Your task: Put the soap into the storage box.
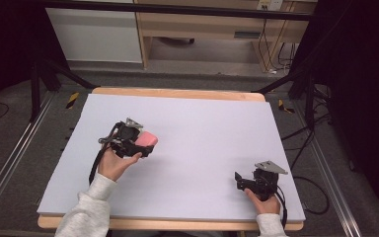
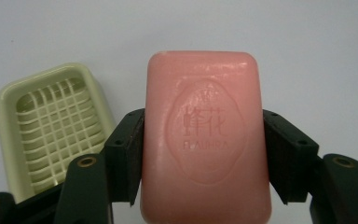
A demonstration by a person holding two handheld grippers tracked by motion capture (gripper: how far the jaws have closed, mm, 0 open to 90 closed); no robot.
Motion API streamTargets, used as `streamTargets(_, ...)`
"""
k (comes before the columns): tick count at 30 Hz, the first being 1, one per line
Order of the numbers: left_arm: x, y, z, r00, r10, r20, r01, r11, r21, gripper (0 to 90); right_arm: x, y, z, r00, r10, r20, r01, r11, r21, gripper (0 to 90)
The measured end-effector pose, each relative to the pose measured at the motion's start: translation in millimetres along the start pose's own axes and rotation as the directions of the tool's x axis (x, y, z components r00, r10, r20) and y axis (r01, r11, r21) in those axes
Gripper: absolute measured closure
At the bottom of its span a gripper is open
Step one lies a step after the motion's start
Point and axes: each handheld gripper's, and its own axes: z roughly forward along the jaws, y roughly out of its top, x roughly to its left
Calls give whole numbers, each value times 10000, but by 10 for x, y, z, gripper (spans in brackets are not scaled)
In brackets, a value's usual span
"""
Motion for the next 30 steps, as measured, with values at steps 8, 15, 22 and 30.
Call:
streamTargets(8, 162, -25, 9, 9992, -332, -228, 333, 9994, 31, 372, 0, 0, 3, 10000, -48, 25, 48, 10000, 1, 56)
streamTargets(15, 286, -42, 55, 9969, -622, -480, 626, 9980, 72, 372, 0, 0, 5, 10000, -68, 18, 68, 10000, 50, 56)
streamTargets(22, 365, -37, 80, 9942, -851, -657, 850, 9964, -41, 372, 1, 0, 5, 10000, -68, 18, 68, 10000, 48, 56)
streamTargets(30, 441, -18, 137, 9912, -1104, -731, 1095, 9939, -158, 372, 2, 1, 5, 10000, -52, 13, 52, 10000, 47, 56)
